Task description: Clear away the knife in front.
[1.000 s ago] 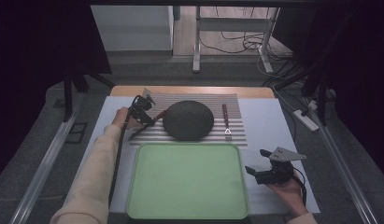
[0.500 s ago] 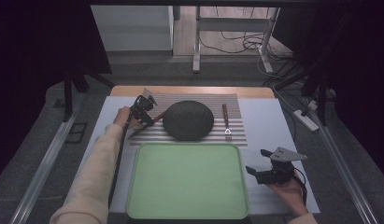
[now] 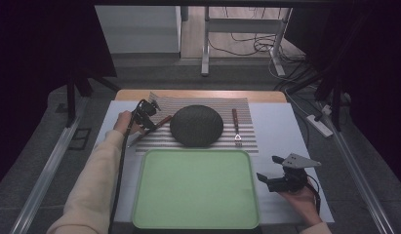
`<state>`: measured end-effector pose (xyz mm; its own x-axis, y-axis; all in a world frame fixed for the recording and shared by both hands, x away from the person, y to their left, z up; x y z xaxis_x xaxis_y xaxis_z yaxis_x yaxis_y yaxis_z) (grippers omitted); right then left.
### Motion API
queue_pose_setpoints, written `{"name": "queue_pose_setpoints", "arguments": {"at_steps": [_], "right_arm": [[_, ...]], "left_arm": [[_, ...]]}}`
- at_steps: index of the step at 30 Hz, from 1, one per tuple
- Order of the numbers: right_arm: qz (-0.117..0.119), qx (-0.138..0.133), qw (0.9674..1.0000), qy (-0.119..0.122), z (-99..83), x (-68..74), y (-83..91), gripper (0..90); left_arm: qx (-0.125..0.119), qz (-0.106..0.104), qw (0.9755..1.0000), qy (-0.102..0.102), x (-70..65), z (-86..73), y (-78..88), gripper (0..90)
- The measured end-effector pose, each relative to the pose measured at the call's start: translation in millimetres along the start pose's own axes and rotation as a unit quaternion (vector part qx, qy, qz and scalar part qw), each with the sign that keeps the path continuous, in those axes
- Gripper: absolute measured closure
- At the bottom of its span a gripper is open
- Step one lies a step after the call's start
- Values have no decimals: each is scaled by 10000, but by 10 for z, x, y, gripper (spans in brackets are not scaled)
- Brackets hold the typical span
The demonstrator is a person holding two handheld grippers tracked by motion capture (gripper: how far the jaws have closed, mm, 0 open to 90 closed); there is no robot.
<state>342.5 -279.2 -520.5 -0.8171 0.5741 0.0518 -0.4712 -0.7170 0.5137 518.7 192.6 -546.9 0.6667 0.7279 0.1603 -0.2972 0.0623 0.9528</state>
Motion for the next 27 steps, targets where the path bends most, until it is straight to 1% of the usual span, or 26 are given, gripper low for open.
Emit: {"name": "queue_pose_setpoints", "arguments": {"at_steps": [3,5,7,10,13,17,20,23,27], "right_arm": [[-4,-2,10000,-7,0,-3,1,93],[-3,-5,10000,-9,1,-5,1,93],[-8,7,10000,-7,0,-4,3,93],[-9,10,10000,-8,-1,-3,5,92],[-3,0,10000,-12,-1,0,3,92],[29,2,10000,-9,0,-4,-10,93],[26,13,10000,-16,4,-8,-15,93],[52,-15,10000,-8,15,-3,-24,93],[70,-6,10000,3,26,-3,-36,93]], "left_arm": [[-64,-12,10000,30,4,-24,57,777],[-78,24,10000,-22,1,-38,111,776],[-139,-12,9999,-41,-16,-51,172,776],[-180,-1,9998,-94,-59,-80,265,776],[-252,-47,9995,-165,-139,-123,373,776],[-386,-82,9990,-210,-274,-192,508,776],[-444,-94,9986,-255,-373,-254,604,776],[-485,-183,9982,-306,-478,-314,679,776],[-578,-213,9973,-404,-626,-372,751,776]]}}
Point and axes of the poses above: each handheld gripper's, and its own axes: y roughly backward along the jaws, z roughly out of its top, x roughly to its left, the point moved 5 cm from there along -y, roughly forward along the jaws, and after that the axes turned 9 degrees about z, right-handed, at the moved point
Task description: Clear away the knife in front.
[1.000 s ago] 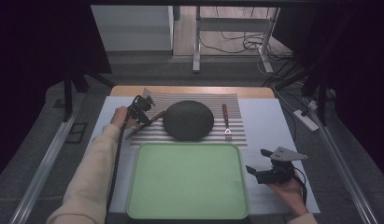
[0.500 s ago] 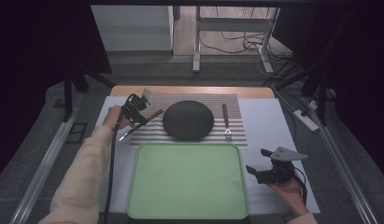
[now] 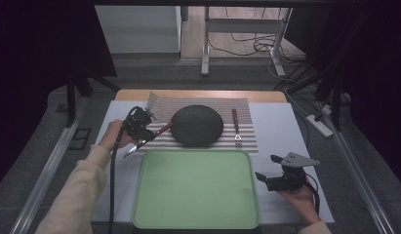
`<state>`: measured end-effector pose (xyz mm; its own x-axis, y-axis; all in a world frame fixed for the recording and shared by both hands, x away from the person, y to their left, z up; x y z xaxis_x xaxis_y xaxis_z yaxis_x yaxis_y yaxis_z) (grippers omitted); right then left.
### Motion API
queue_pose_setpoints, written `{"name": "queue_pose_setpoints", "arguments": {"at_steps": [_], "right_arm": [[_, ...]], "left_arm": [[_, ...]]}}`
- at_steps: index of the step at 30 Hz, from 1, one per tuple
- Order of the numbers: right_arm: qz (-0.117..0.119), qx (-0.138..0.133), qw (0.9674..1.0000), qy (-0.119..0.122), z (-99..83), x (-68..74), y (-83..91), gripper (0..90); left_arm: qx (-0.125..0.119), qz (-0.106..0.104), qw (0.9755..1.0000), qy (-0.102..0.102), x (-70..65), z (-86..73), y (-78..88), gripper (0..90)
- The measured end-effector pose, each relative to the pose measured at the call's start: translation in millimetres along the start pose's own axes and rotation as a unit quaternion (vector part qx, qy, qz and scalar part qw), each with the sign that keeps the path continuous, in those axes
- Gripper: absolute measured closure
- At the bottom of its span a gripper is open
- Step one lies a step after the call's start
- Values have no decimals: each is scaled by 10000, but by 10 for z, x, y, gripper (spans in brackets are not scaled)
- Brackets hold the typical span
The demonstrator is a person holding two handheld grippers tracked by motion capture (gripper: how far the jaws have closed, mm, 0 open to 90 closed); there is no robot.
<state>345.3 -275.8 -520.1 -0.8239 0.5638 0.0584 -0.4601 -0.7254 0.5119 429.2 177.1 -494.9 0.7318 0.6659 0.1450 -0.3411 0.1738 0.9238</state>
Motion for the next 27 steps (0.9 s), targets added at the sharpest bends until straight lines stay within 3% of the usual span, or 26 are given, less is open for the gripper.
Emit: {"name": "queue_pose_setpoints", "arguments": {"at_steps": [11,23,27], "right_arm": [[49,-22,10000,-17,14,-12,-37,94],[51,-33,10000,-12,15,-5,-23,94],[60,-36,10000,-12,16,-4,-20,93]], "left_arm": [[-234,-229,9987,-385,-501,-3,98,776],[-358,-556,9955,-673,-1101,-3,44,776],[-277,-667,9944,-772,-1298,-47,-25,775]]}}
Point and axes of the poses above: each handheld gripper's, and its own axes: y roughly backward along the jaws, z roughly out of its top, x roughly to its left, the point moved 5 cm from there along -y, roughly forward along the jaws, and after that the axes turned 9 degrees about z, right-handed, at the moved point
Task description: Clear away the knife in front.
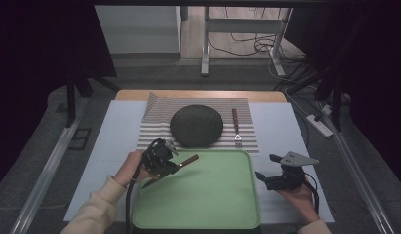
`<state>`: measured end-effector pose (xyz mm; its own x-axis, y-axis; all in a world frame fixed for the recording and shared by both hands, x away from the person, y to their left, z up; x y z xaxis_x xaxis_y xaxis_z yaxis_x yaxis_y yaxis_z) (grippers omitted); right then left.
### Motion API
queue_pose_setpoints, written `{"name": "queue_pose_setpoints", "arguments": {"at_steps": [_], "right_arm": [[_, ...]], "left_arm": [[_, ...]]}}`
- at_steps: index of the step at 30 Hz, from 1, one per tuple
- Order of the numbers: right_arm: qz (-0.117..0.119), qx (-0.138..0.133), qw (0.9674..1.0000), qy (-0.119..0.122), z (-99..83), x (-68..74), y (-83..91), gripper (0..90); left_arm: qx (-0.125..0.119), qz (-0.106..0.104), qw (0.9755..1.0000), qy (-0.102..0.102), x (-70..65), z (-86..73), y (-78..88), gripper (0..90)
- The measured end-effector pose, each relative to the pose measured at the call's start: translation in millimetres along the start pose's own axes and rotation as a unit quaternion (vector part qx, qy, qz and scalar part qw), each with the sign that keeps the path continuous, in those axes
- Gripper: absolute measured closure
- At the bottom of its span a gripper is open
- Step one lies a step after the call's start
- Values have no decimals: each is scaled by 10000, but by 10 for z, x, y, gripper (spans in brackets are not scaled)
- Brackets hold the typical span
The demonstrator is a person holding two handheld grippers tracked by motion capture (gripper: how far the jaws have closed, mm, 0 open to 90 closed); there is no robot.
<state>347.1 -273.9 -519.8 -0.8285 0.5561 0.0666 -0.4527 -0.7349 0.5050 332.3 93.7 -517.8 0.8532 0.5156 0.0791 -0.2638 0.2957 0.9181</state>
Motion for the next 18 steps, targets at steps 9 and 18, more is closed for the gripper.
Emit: {"name": "queue_pose_setpoints", "arguments": {"at_steps": [9,18], "right_arm": [[-10,14,10000,21,-3,2,-4,93],[-22,38,10000,26,-6,0,-1,93]], "left_arm": [[212,-245,9990,-316,-384,-76,-215,775],[168,-310,9990,-271,-486,-119,-264,746]]}}
Point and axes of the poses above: each handheld gripper's, and its own axes: y roughly backward along the jaws, z roughly out of its top, x roughly to its left, the point moved 5 cm from there along -y, roughly forward along the jaws, and after that the axes turned 9 degrees about z, right-handed, at the moved point
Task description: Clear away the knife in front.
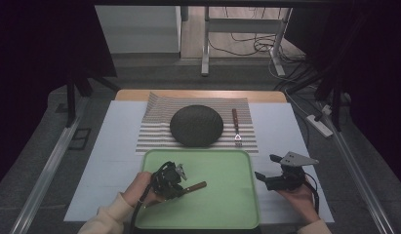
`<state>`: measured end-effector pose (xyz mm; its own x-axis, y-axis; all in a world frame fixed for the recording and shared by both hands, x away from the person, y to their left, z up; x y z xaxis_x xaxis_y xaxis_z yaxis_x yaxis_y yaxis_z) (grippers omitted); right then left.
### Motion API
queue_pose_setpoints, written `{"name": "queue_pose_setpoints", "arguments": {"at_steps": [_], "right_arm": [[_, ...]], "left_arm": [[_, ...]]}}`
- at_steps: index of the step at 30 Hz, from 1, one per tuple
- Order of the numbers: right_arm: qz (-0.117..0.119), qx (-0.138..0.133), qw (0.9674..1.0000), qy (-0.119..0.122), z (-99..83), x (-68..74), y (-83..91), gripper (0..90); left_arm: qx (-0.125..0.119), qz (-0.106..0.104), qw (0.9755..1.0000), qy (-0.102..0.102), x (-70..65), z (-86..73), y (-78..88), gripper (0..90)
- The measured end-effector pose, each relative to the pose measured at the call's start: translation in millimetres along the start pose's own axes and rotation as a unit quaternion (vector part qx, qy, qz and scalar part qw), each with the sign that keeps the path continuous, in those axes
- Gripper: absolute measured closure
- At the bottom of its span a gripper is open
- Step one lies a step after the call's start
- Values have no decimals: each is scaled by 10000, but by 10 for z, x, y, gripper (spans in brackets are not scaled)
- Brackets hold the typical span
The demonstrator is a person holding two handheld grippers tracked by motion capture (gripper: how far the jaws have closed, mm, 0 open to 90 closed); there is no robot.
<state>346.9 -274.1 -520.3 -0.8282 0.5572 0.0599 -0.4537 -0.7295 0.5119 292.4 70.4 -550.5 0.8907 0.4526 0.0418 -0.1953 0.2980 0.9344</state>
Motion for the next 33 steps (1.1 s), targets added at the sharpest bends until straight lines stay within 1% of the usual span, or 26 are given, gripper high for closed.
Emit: {"name": "queue_pose_setpoints", "arguments": {"at_steps": [1,2,3,5,7,8,11,12,13,17,20,23,27,29,30,31,33], "right_arm": [[-3,-1,10000,7,1,1,1,93],[-19,6,10000,14,1,1,4,93],[-22,-1,10000,10,1,1,5,93],[-35,-13,10000,-5,3,-2,11,93],[-31,-39,10000,-22,4,-4,13,94],[-34,-39,10000,-25,4,-5,12,93],[-36,-8,10000,0,1,-2,8,93],[-56,5,10000,10,1,-2,9,94],[-61,5,10000,11,0,-2,11,94],[-71,-12,10000,-15,-2,-7,17,93],[-77,1,10000,0,-2,-3,22,94],[-78,-12,10000,-1,-1,0,26,93],[-109,-27,9999,-8,0,-6,50,94],[-92,-60,9999,-26,1,-8,54,93],[-90,-62,9999,-18,1,-6,56,93],[-83,-64,9999,-5,1,-3,56,93],[-84,-63,9999,0,1,1,57,93]], "left_arm": [[-35,38,10000,-7,2,12,9,652],[-90,86,9999,-7,9,27,27,581],[-191,118,9997,-8,17,46,52,562],[-450,199,9988,4,36,99,104,570],[-663,218,9976,22,54,160,136,652],[-748,171,9970,27,59,190,141,686],[-911,122,9957,62,69,275,117,851],[-940,52,9955,56,62,304,102,885],[-967,11,9953,49,49,334,85,886],[-959,-127,9952,-145,-48,464,-4,887],[-925,-133,9951,-312,-127,569,-93,887],[-845,-109,9956,-389,-162,663,-197,887],[-790,-131,9961,-358,-136,750,-293,887],[-756,-94,9965,-352,-108,767,-319,887],[-778,-112,9964,-314,-90,769,-323,887],[-773,-94,9966,-287,-66,767,-323,887],[-755,28,9969,-213,-4,752,-318,887]]}}
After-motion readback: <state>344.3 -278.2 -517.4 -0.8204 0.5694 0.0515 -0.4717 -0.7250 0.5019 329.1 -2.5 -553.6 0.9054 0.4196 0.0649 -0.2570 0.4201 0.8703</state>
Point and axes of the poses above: each handheld gripper's, and its own axes: y roughly backward along the jaws, z roughly out of its top, x roughly to its left, the point moved 5 cm from there along -y, roughly forward along the jaws, and after that the axes turned 9 degrees about z, right-handed, at the moved point
